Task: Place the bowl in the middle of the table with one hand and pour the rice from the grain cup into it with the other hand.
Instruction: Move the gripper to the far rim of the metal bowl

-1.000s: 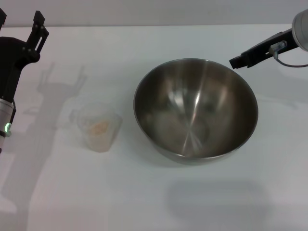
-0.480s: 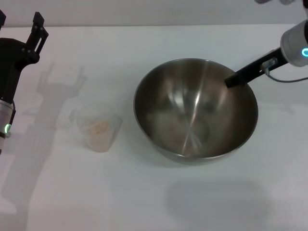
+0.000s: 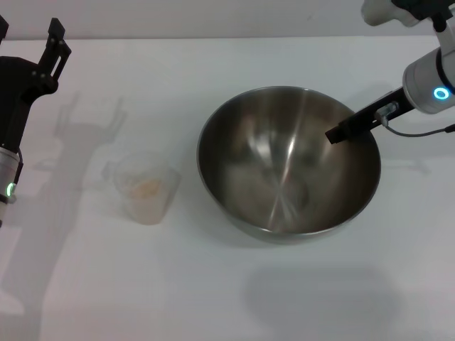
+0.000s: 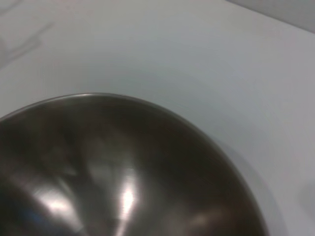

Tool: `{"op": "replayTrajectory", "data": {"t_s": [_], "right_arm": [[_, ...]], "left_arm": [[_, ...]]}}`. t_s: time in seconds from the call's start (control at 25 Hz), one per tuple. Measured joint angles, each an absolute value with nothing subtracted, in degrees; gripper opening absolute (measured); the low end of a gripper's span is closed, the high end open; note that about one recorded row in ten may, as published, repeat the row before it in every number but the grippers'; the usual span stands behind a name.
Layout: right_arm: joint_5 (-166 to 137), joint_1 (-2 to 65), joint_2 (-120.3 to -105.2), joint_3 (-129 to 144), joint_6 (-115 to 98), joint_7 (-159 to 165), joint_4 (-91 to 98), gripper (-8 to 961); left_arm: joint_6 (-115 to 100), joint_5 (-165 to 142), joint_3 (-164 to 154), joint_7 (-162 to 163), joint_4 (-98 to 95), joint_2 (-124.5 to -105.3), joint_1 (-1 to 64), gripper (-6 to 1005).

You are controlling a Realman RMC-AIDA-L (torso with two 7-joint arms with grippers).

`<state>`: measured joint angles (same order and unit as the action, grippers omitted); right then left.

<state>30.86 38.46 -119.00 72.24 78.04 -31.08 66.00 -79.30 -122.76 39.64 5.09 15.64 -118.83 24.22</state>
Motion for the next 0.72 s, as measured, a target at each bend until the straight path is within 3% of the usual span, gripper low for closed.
{"op": "replayTrajectory", "data": {"t_s": [0.16, 0.36, 0.72], "right_arm": [[31.1, 38.46, -119.0, 72.22, 77.63, -31.35, 66.07, 259], [31.14, 38.37, -118.95, 72.2, 77.75, -31.36, 66.18, 39], [31.45, 37.49, -118.95, 72.12, 77.95, -31.46, 69.2, 15]], "left_arm": [[-79.14, -122.69, 39.64, 5.1, 15.64, -118.83, 24.33, 804], [-79.14, -122.66, 39.64, 5.1, 15.57, -118.83, 24.35, 804], [-79.41, -122.81, 39.64, 5.09, 15.55, -118.82, 24.35, 802]]}}
